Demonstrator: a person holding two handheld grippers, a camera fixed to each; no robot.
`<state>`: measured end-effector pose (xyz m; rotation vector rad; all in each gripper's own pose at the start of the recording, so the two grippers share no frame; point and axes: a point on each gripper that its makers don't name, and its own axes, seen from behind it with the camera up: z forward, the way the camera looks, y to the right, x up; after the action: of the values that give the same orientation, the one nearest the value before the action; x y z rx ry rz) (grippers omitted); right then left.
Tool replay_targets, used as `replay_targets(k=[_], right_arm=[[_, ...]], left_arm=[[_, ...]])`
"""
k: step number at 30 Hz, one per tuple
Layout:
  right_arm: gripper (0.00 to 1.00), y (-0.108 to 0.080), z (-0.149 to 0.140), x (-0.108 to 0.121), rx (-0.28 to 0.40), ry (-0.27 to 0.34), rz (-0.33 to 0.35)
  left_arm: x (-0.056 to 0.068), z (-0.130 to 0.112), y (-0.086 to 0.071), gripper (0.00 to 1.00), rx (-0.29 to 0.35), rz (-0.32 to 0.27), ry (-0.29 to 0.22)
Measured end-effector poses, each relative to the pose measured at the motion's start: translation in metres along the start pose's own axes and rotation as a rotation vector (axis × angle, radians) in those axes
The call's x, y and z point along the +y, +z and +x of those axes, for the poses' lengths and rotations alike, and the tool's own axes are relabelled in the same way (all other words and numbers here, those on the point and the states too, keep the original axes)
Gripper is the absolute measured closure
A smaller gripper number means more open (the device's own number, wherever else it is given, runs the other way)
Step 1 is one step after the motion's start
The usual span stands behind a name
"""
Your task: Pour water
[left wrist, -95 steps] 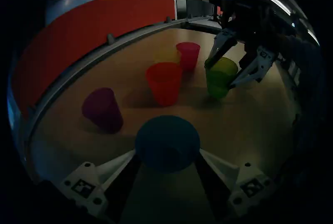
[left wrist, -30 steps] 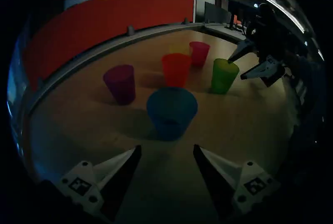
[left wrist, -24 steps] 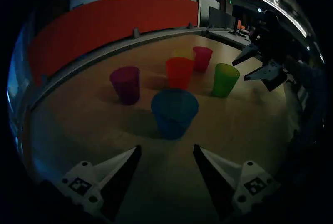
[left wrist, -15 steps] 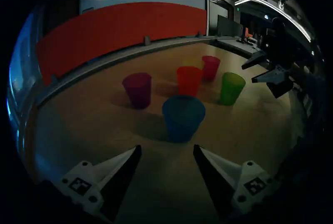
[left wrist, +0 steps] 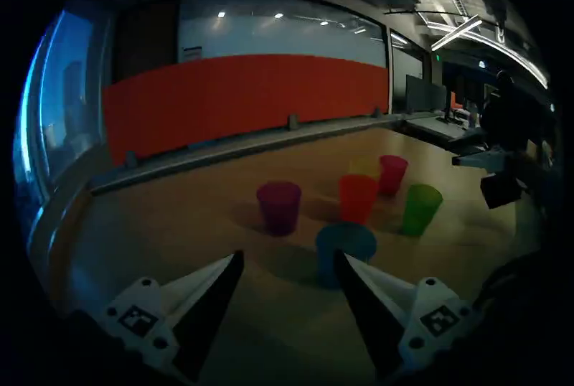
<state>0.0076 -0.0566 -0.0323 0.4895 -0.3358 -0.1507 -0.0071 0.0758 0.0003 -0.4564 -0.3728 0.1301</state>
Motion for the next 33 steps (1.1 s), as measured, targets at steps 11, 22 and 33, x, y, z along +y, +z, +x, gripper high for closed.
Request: replay_targets(k=[11, 22, 33], right_arm=[[0.00, 0.001, 0.031, 0.021, 0.131, 0.048, -0.173], [0.00, -0.006, 0.062, 0.040, 0.274, 0.123, -0.312], [0.00, -0.018, 0.079, 0.053, 0.373, 0.163, -0.419]], left_arm=[[-0.016, 0.030, -0.012, 0.08, 0.152, 0.127, -0.032], [-0.027, 0.052, -0.029, 0.08, 0.265, 0.226, -0.068], [-0.049, 0.069, -0.051, 0.08, 0.383, 0.335, -0.150]])
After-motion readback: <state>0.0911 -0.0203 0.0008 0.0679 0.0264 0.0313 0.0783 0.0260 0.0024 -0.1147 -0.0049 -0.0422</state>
